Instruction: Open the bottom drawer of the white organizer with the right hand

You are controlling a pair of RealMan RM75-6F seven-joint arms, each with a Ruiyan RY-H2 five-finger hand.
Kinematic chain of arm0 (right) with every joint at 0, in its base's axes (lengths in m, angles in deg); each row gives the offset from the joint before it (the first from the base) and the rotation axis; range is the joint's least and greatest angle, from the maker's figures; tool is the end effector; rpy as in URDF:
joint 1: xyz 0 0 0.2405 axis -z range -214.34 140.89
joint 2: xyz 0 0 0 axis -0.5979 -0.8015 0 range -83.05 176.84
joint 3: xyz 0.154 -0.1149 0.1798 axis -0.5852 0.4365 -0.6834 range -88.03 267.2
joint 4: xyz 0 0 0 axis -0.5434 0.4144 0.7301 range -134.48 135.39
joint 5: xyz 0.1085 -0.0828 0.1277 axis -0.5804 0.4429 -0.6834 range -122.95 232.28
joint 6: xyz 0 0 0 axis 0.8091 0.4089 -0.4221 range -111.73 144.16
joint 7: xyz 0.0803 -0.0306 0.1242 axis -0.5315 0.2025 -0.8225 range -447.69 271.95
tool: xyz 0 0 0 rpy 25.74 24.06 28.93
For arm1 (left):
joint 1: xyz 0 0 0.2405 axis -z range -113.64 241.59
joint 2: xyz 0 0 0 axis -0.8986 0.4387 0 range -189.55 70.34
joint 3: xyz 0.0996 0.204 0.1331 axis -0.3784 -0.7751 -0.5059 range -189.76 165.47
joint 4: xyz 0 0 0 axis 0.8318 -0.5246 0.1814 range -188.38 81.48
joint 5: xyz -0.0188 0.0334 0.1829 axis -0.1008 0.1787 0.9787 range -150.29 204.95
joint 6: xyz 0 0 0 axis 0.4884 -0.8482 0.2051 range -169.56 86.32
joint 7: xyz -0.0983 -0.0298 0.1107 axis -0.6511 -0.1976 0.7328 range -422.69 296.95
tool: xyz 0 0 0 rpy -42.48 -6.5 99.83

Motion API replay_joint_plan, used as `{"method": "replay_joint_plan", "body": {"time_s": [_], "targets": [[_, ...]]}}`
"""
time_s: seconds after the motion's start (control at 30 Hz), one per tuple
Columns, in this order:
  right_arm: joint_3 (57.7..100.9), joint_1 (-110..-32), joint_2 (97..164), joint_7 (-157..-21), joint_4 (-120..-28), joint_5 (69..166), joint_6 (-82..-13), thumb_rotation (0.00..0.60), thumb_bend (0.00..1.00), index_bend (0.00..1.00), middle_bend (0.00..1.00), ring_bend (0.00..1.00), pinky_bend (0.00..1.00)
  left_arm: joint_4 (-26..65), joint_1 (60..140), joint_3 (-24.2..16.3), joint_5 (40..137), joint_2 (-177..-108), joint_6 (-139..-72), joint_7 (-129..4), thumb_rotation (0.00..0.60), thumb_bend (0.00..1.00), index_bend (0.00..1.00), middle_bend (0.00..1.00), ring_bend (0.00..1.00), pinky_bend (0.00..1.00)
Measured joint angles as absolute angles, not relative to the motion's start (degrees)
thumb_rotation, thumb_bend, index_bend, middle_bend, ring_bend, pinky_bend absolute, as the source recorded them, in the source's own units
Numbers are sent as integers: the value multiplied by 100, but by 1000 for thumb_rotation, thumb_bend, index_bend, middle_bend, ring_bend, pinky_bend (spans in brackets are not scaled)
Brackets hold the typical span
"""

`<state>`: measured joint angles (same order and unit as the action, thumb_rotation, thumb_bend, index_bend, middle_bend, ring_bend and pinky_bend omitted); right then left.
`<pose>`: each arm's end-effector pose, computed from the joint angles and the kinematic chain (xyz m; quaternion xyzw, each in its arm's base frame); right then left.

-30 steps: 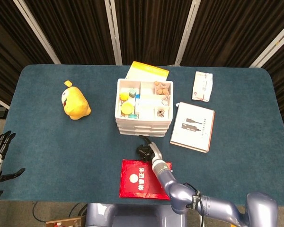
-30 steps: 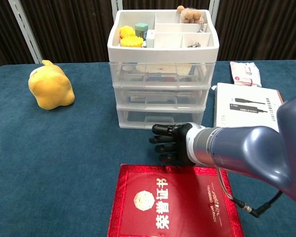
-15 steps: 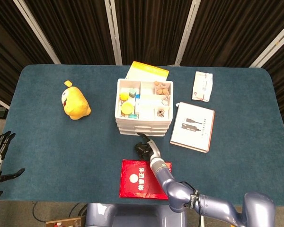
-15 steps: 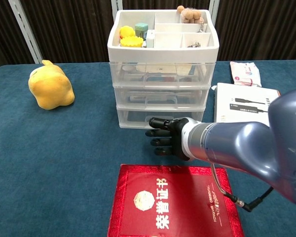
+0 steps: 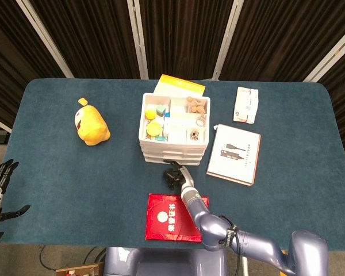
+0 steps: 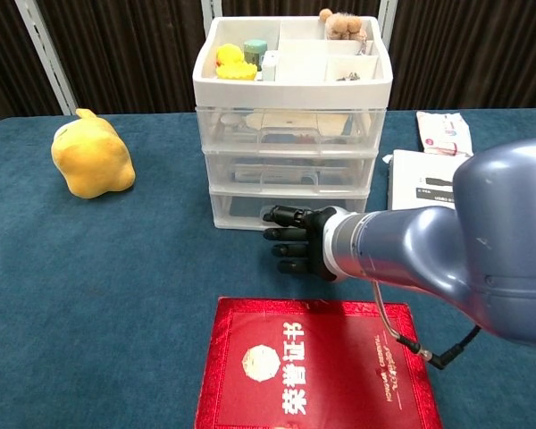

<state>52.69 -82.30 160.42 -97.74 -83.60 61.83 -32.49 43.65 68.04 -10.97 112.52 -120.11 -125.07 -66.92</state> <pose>-0.0757 -0.3280 -0.1137 0.1364 -0.9108 0.3729 0.1129 -0.3052 0.1757 0.1890 -0.5801 -0.4377 -0.3916 0.5645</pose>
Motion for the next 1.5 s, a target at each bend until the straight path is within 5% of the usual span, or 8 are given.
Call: {"method": "replay_joint_plan", "body": {"time_s": [0.87, 1.17, 1.5], "targets": [[5691, -7934, 15800, -9817, -9008, 6189, -3100, 600, 891, 331, 832, 833, 909, 4395, 6806, -1112, 11251, -12011, -12488, -6676, 600, 44, 0, 0, 0, 0], [6009, -7873, 15734, -9669, -9245, 6594, -3294, 600, 869, 45, 823, 821, 902, 4396, 6803, -1104, 11241, -12017, -12500, -6665, 600, 45, 0, 0, 0, 0], [6264, -7856, 15588, -9388, -9491, 6969, -3533, 600, 858, 18, 823, 821, 900, 4404, 6806, -1108, 11234, -12019, -12485, -6663, 600, 44, 0, 0, 0, 0]]}}
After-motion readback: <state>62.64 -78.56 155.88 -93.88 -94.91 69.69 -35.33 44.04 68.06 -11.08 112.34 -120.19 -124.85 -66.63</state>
